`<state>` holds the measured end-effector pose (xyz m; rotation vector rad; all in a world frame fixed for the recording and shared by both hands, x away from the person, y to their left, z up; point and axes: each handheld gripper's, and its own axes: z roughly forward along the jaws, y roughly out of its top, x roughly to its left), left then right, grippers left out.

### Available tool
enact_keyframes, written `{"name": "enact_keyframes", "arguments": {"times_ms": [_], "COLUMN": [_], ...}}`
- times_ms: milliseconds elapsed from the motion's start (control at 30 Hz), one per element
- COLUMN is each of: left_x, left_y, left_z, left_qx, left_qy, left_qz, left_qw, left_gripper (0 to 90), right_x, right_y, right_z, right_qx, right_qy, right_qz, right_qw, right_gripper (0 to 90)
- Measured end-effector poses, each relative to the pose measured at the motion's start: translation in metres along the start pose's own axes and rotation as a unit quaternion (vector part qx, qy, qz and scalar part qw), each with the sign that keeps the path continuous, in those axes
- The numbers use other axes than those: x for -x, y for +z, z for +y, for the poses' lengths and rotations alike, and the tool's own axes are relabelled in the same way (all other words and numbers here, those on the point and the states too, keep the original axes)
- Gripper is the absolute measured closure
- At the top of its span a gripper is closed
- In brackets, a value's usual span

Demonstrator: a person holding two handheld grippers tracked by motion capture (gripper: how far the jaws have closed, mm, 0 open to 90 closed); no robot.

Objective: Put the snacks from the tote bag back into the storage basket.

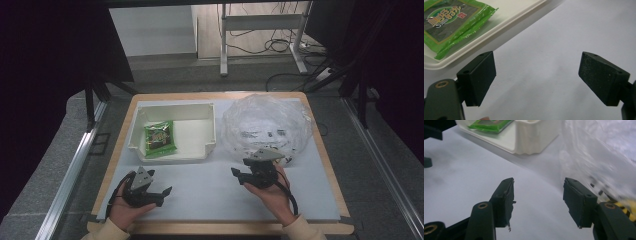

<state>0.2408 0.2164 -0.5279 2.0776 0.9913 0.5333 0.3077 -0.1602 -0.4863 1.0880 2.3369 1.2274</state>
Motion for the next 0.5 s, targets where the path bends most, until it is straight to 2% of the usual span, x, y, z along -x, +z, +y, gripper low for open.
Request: {"name": "enact_keyframes", "arguments": {"times_ms": [67,367,500], "left_x": [-0.0001,0.0002,0.0003], "left_y": [-0.0009,-0.0012,-0.0016], "left_z": [0.0000,-0.0001,0.0002], "left_qx": [0.001,0.001,0.002], "left_qy": [0.002,0.006,0.006], "left_qz": [0.000,-0.002,-0.001], "left_qw": [1.0000,1.0000,1.0000], "left_gripper": [14.5,14.5,14.5], "right_x": [0.0020,0.0006,0.0024], "right_y": [0.0028,0.0103,0.0114], "right_z": [-0.0014,-0.0037,-0.0044], "right_qx": [-0.004,-0.015,-0.019], "right_qy": [0.009,0.004,0.011], "right_qz": [0.003,0.003,0.003], "right_qw": [0.9999,0.9999,0.9998], "right_gripper": [42.9,42.7,42.3]}}
